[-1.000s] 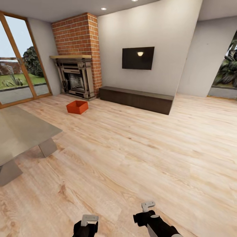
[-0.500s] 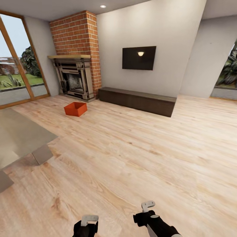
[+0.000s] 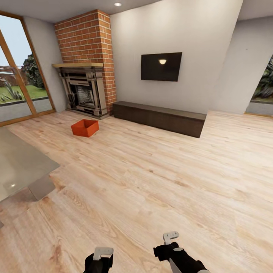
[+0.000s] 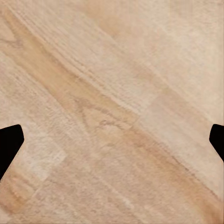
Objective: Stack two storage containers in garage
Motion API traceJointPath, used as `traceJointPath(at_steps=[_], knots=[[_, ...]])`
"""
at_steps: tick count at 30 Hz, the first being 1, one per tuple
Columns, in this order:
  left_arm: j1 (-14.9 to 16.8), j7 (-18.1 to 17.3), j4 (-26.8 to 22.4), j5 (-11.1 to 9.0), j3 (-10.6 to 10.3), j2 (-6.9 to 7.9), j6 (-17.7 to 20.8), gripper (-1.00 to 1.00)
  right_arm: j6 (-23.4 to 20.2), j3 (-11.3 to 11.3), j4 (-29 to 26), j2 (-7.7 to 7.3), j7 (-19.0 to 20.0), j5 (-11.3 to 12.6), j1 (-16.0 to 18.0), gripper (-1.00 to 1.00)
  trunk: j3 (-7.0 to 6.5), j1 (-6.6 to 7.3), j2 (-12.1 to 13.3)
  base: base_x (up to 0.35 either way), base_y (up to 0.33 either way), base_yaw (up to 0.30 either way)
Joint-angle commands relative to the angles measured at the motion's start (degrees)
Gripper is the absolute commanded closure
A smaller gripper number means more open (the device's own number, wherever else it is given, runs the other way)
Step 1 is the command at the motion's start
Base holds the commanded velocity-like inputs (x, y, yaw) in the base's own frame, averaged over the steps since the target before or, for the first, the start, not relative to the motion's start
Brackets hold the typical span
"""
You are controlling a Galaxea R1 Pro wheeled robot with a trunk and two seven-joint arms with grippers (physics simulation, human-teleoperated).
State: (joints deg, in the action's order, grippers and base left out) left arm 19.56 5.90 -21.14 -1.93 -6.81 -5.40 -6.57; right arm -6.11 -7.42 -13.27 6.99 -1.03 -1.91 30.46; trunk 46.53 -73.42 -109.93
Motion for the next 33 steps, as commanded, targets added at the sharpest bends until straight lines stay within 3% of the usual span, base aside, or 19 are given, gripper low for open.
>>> traceJointPath(at_steps=[1, 33], knots=[[0.04, 0.46, 0.05, -0.19, -0.48, 0.04, -0.23, -1.0, -0.4, -0.3, -0.11, -0.03, -0.11, -0.2, -0.01, -1.0, 0.05, -0.03, -0.02, 0.344, 0.0, 0.0], [0.04, 0.47, 0.13, -0.15, -0.48, 0.04, -0.29, -1.0, -0.4, -0.31, -0.15, -0.04, -0.11, -0.29, -0.03, -1.0, 0.05, -0.03, -0.02, 0.344, -0.05, 0.0]])
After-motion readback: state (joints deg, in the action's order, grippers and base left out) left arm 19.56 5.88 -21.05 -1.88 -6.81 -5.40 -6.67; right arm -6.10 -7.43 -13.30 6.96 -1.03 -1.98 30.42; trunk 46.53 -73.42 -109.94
